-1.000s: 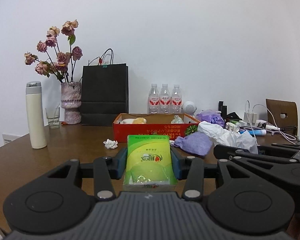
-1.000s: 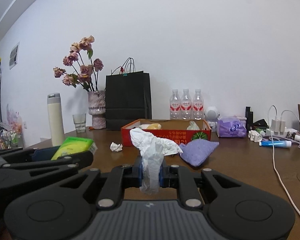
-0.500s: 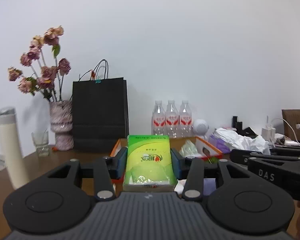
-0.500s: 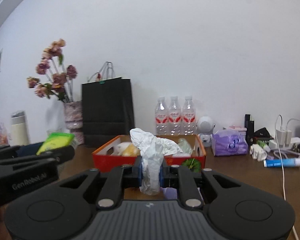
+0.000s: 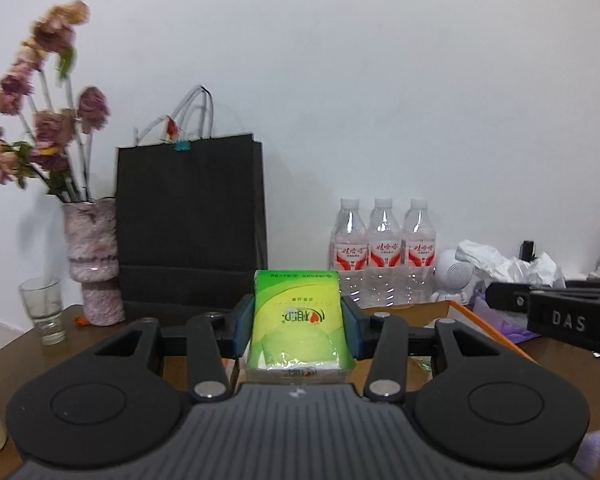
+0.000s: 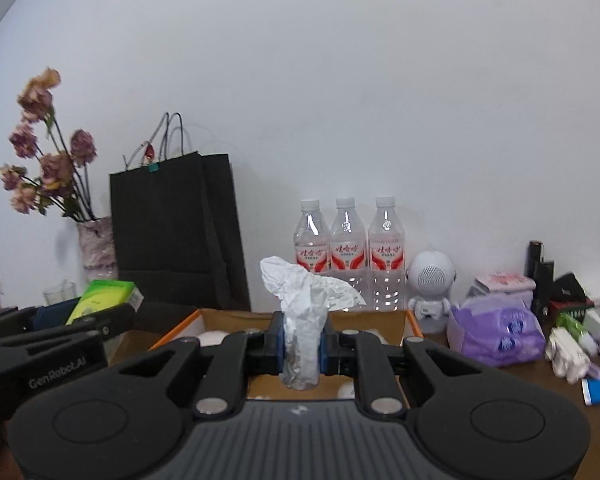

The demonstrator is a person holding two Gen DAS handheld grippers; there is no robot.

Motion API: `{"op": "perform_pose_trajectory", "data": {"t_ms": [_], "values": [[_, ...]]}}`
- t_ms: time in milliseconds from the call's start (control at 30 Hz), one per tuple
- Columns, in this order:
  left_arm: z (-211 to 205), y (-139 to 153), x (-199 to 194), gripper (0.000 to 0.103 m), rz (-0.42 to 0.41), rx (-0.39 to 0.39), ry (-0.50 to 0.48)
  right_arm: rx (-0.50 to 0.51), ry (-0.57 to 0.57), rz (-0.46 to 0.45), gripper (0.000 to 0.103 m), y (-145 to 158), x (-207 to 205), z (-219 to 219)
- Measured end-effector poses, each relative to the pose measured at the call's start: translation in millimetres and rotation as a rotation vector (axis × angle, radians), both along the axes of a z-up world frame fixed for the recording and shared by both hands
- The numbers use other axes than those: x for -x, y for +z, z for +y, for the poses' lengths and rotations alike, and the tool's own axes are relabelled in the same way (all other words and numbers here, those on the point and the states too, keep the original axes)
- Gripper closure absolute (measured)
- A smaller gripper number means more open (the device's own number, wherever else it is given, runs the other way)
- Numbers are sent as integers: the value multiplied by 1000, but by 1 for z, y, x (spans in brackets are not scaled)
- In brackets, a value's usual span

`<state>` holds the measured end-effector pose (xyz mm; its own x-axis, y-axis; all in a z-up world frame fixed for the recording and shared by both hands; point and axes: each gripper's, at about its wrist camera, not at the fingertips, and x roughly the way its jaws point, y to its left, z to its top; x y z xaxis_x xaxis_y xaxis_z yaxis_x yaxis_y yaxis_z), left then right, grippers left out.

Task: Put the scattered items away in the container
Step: 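Carry the tissue pack and crumpled tissue toward the box with both tools, then lower both tools into the box and open them to release the items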

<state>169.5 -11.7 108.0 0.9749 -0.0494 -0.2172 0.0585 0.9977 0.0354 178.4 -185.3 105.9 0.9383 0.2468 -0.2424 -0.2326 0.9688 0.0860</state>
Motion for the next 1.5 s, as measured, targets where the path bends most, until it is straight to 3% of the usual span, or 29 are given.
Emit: {"op": "perform_pose_trajectory", "data": {"t_ms": [300,533,700,900,1133,1267,1367,1400,1500], "values": [[-10,21,-110,57,127,42,-68,57,-12,129,89,14,-121,15],[-24,27,-181,57,431,50,-127,14,5,441,89,21,-199,9],[-28,2,-226,57,711,98,-123,-42,47,705,89,3,-242,-1],[-38,-40,-257,57,870,120,-121,-1,32,873,89,-24,-267,5],[-42,-68,-268,55,896,150,-80,14,25,941,88,-56,-287,4],[-40,-60,-264,51,885,168,-96,-30,25,975,85,-63,-290,-3],[-29,-39,-260,33,840,206,-111,-71,33,974,75,-57,-289,-11],[-25,-29,-256,27,817,202,-107,-77,38,975,68,-53,-287,-12],[-17,-7,-246,24,786,175,-109,-68,85,960,51,-41,-279,-8]]}}
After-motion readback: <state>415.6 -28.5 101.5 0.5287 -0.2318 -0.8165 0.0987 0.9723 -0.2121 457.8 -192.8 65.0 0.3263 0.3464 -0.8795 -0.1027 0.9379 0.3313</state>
